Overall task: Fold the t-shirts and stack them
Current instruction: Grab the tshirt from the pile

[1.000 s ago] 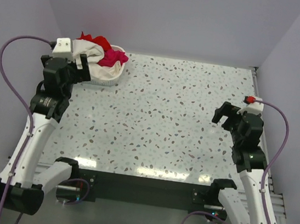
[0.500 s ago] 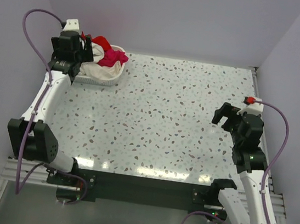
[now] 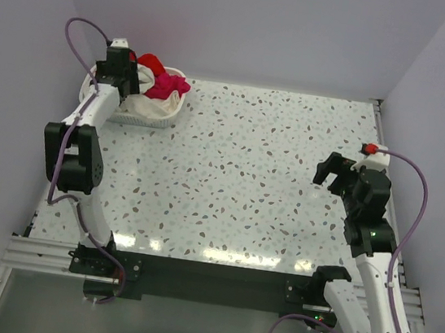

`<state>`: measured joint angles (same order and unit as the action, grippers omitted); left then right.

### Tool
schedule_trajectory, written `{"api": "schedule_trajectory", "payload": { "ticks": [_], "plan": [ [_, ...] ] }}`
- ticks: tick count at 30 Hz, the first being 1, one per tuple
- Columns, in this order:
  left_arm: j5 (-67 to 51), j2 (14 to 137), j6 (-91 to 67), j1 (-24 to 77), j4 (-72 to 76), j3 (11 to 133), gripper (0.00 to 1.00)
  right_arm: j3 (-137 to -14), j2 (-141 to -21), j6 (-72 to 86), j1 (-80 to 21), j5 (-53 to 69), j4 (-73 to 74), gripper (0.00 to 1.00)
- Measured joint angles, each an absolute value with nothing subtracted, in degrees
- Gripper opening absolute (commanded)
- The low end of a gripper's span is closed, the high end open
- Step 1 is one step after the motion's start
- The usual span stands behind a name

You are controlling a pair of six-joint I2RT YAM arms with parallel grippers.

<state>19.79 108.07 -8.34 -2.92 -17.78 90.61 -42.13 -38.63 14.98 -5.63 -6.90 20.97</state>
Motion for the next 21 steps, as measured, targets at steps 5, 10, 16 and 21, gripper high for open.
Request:
{"api": "schedule_trajectory", "payload": {
  "ticks": [5,10,16,21],
  "plan": [
    [19.7,111.7,-7.8,-3.0,-16.8,91.3,0.55,-42.1,-39.3,15.0,-5.6,-6.5,20.7,0.99],
    [19.7,112.6,-7.8,-3.0,-15.2,91.3,0.27,-41.8,-39.9,15.0,-5.6,-6.4,20.5,0.99],
    [19.9,112.6,-7.3,-3.0,-12.7,91.3,0.0,-41.8,-39.6,15.2,-5.6,-6.2,20.5,0.99],
    [19.2,111.3,-7.4,-3.0,-12.2,91.1,0.0,-41.8,-39.3,15.5,-5.6,-5.8,20.5,0.99]
  ]
}}
